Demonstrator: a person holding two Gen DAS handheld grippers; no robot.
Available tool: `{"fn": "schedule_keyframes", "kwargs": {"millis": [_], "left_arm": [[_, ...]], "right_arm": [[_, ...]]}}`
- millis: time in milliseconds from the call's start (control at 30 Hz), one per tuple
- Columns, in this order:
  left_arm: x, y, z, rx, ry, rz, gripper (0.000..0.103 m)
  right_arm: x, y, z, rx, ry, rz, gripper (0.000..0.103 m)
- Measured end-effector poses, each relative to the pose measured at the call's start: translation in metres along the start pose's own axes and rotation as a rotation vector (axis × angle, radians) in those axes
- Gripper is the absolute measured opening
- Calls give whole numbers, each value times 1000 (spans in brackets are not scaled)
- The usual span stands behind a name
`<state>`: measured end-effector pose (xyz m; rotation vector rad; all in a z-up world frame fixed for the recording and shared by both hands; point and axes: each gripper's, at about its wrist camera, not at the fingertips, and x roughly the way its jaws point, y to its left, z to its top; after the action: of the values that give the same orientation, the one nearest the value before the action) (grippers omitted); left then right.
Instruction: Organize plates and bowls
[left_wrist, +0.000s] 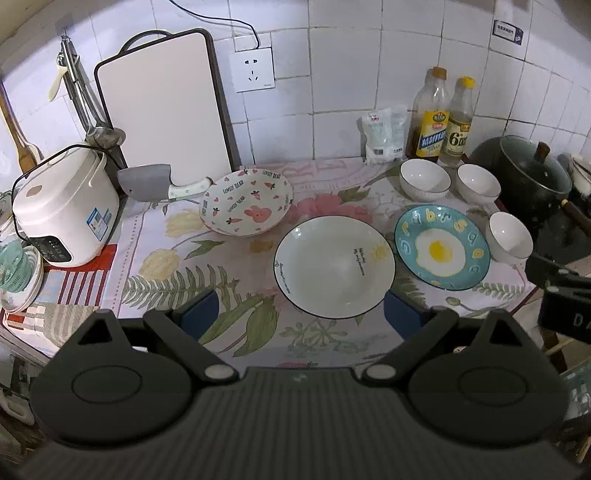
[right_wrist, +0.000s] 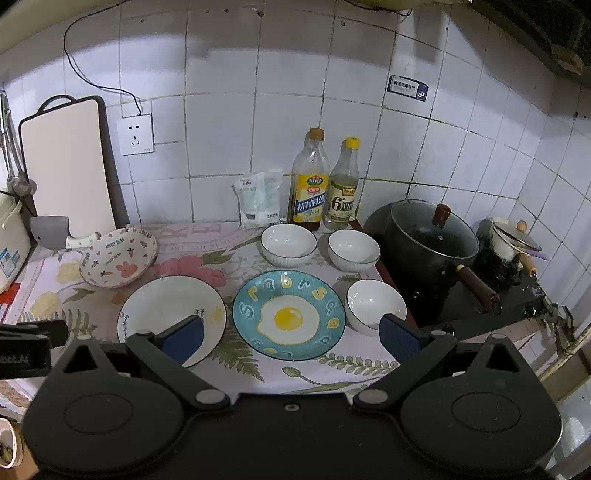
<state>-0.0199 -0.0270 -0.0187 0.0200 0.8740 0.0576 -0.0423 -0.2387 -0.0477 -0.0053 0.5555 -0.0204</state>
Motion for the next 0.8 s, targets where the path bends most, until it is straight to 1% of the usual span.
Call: {"fn": "schedule_keyframes", "kwargs": {"millis": [567, 800], "left_arm": [[0, -3, -9, -49, -1, -7, 97], [-1, -5, -11, -53, -8, -2, 97]], "right_arm": [[6, -1, -4, -32, 4, 10, 102], [7, 0, -6, -51, -4, 18, 102]]}}
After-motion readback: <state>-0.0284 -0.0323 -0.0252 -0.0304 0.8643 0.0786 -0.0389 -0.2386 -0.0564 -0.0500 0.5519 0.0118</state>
